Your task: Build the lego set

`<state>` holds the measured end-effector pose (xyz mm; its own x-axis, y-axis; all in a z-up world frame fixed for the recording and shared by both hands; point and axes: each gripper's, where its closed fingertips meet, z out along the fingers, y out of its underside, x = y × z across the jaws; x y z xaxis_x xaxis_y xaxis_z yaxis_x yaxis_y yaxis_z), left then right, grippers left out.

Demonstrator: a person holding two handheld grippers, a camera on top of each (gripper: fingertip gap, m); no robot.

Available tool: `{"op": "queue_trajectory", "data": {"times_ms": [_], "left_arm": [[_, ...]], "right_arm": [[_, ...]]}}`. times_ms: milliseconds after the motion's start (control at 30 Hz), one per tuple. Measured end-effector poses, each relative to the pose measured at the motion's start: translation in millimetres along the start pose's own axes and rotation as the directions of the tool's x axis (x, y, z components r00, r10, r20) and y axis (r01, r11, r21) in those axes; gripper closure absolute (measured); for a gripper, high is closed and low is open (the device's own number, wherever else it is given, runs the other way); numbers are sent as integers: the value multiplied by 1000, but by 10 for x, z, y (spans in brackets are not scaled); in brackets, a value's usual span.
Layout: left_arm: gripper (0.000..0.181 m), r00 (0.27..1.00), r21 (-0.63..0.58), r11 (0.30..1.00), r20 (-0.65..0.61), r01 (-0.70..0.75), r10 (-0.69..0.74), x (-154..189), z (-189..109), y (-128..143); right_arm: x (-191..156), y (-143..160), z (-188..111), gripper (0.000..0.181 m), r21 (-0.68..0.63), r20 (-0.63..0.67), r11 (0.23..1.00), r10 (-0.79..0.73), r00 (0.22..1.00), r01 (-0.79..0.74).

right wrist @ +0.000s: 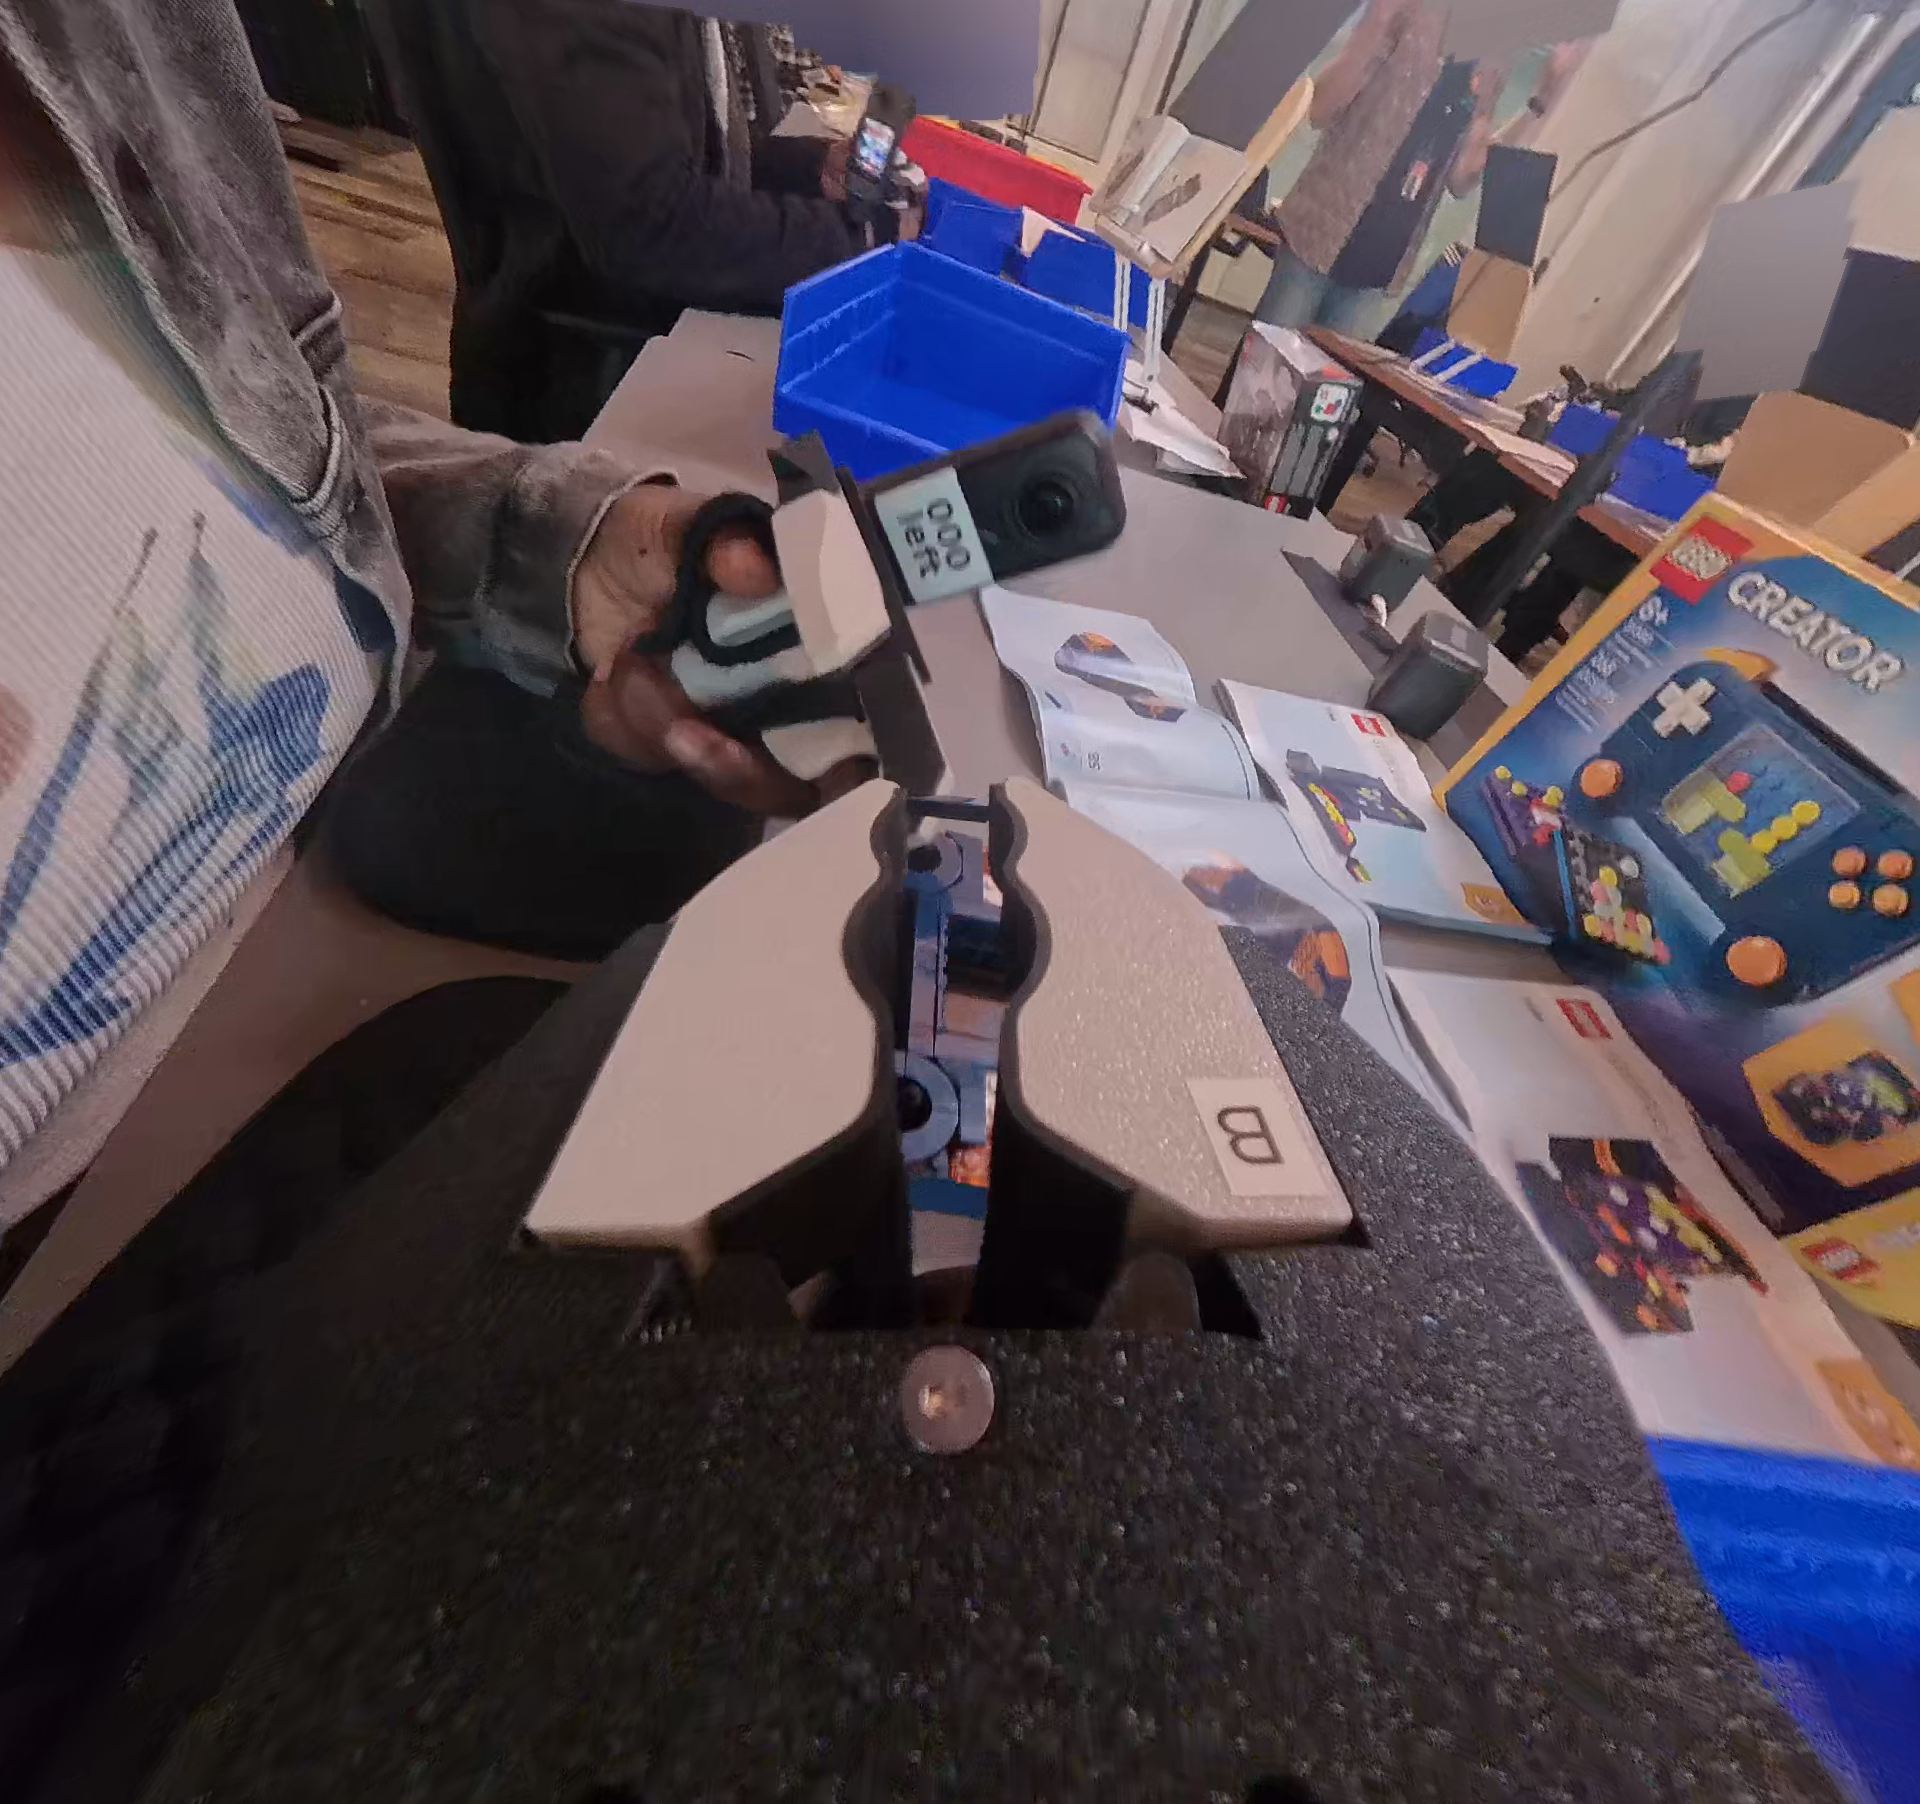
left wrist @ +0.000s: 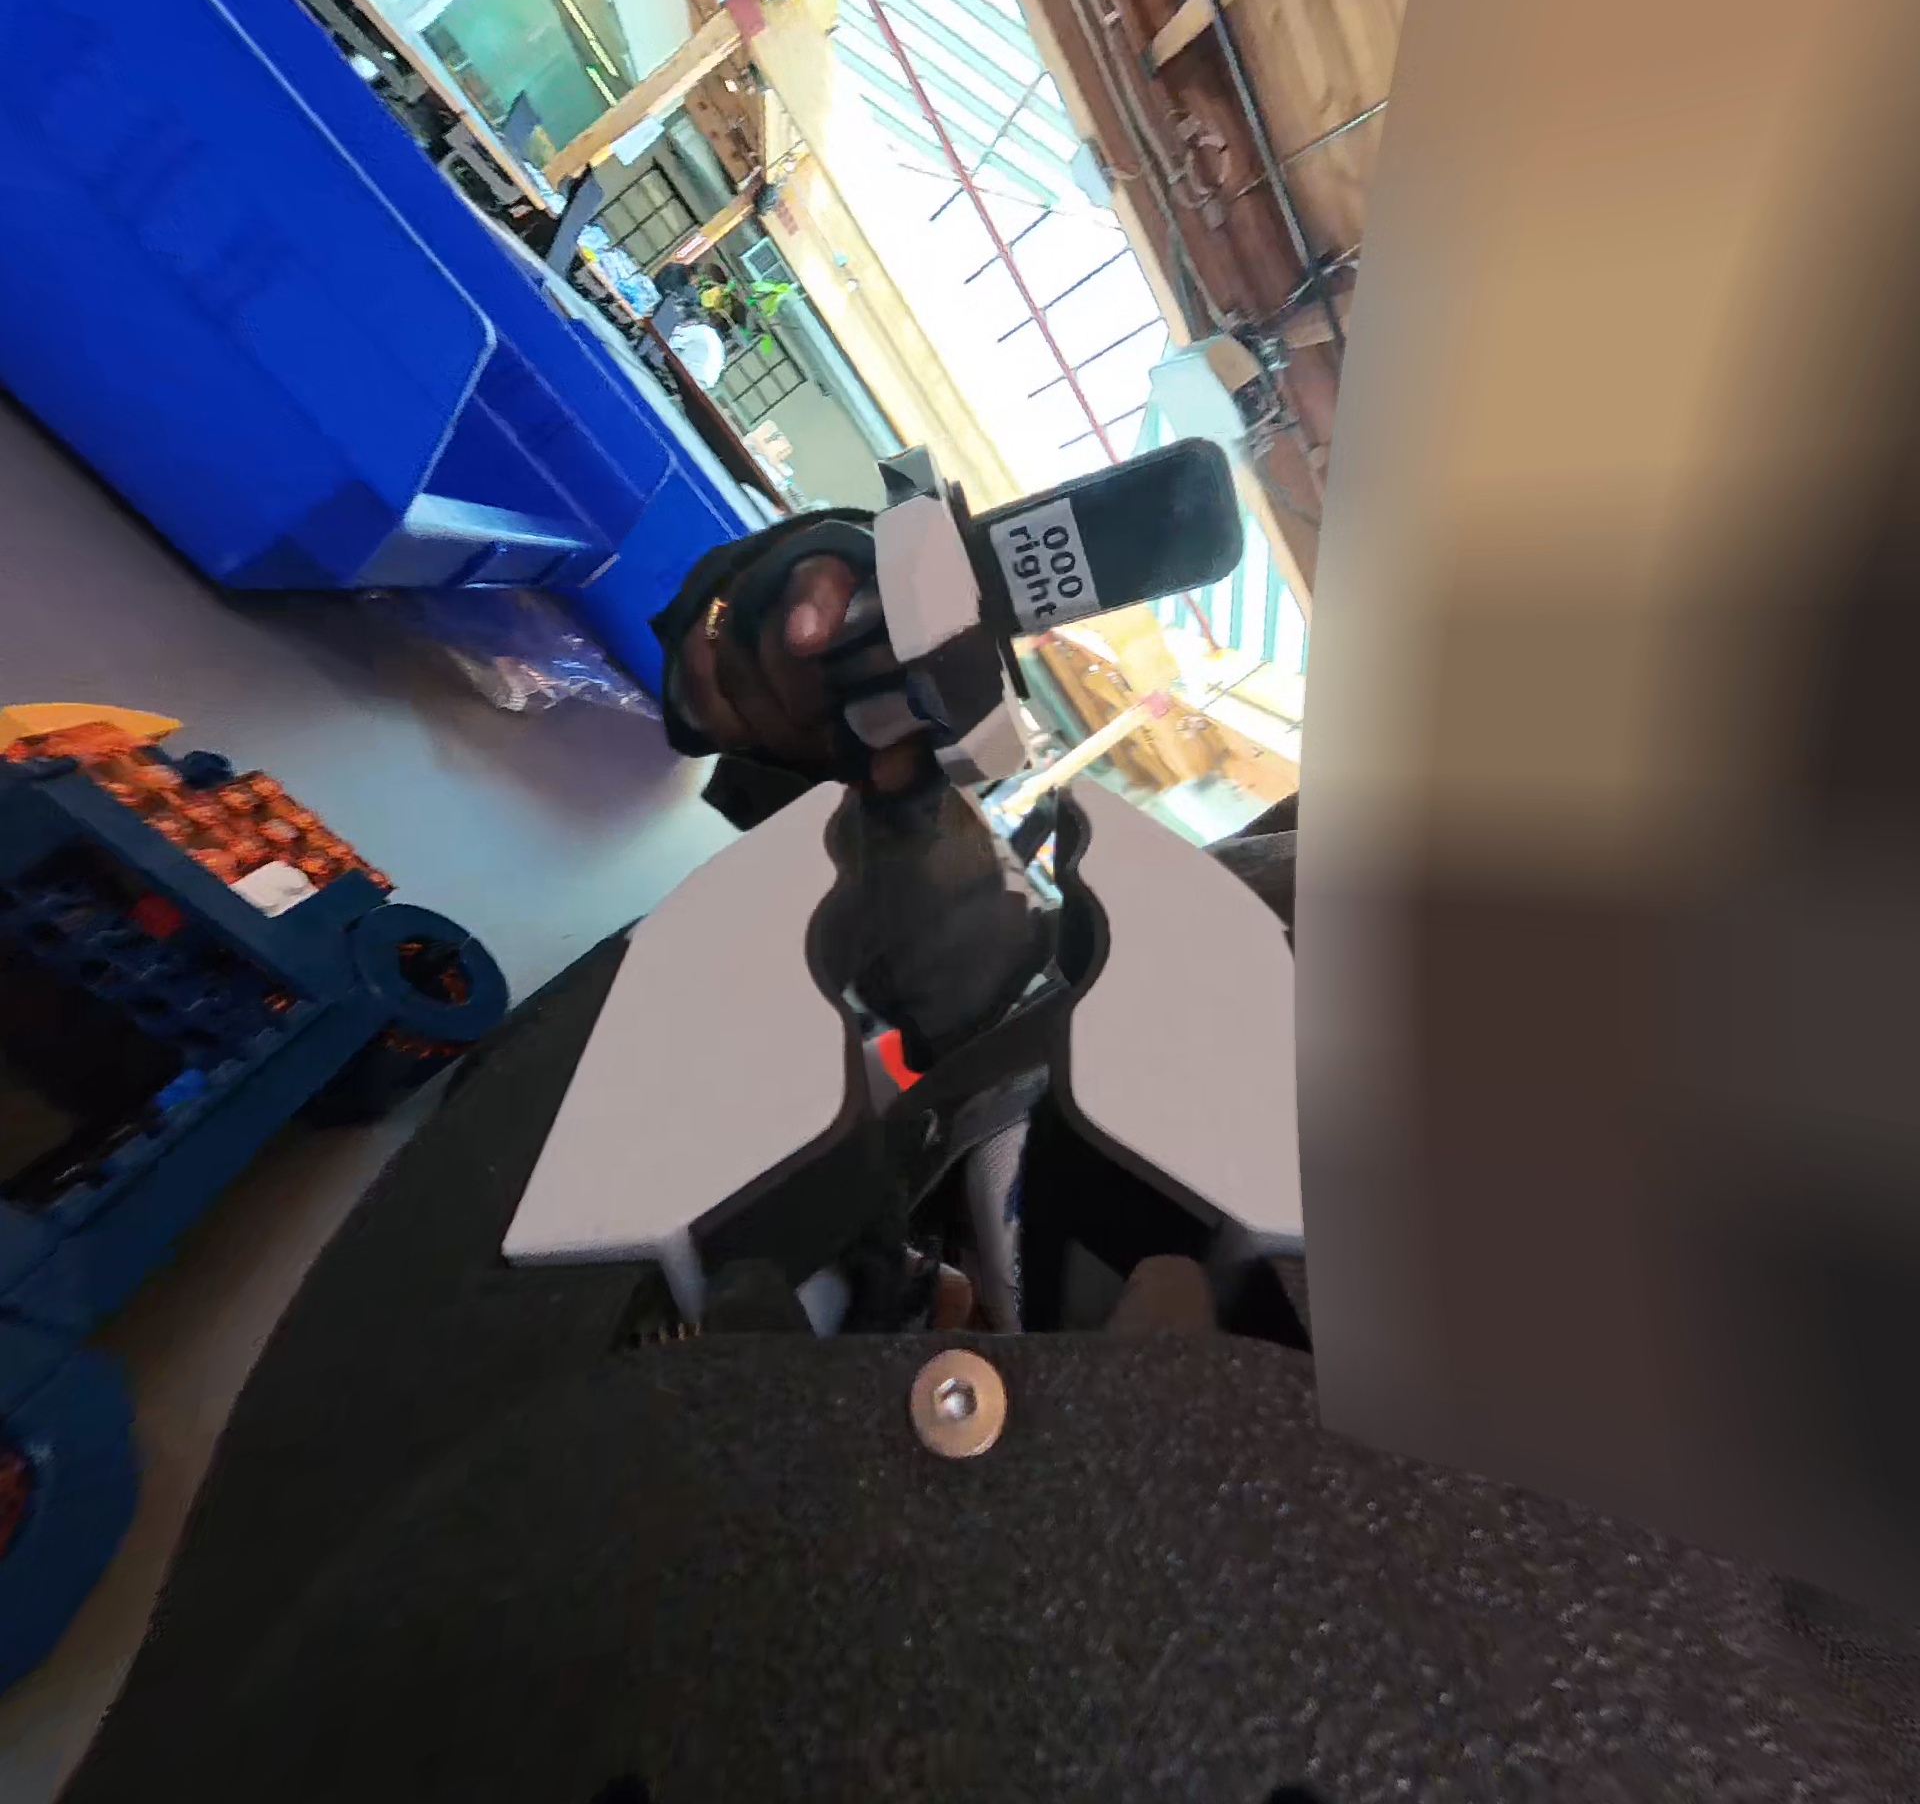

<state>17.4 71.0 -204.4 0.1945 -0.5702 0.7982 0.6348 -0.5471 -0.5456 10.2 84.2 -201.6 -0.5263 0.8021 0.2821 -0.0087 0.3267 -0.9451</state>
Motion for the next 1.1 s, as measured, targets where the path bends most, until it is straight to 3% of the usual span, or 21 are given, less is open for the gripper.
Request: {"op": "queue_trajectory", "data": {"times_ms": [100,200,333,467,600,1100], "left_arm": [[147,972,-87,984,166,-153,165,-148,-115,10],[146,855,-317,904,342,-286,390,-373,-266,116],[143,736,-540,770,357,-341,575,-535,-315,251],[139,700,-627,695,317,-352,640,-629,-271,306],[132,691,-686,637,269,-352,671,-672,-242,362],[115,709,-749,578,213,-323,672,-822,-200,405]], "right_arm": [[-29,282,-85,167,-84,-2,995,62,998,-62],[-83,710,-133,167,-230,-14,958,171,985,-170],[-139,910,-61,167,-285,8,934,228,974,-216],[-54,1033,7,167,-336,17,913,250,968,-230],[29,1057,48,167,-309,23,914,282,959,-262],[27,1107,75,167,-331,79,891,354,932,-311]]}}
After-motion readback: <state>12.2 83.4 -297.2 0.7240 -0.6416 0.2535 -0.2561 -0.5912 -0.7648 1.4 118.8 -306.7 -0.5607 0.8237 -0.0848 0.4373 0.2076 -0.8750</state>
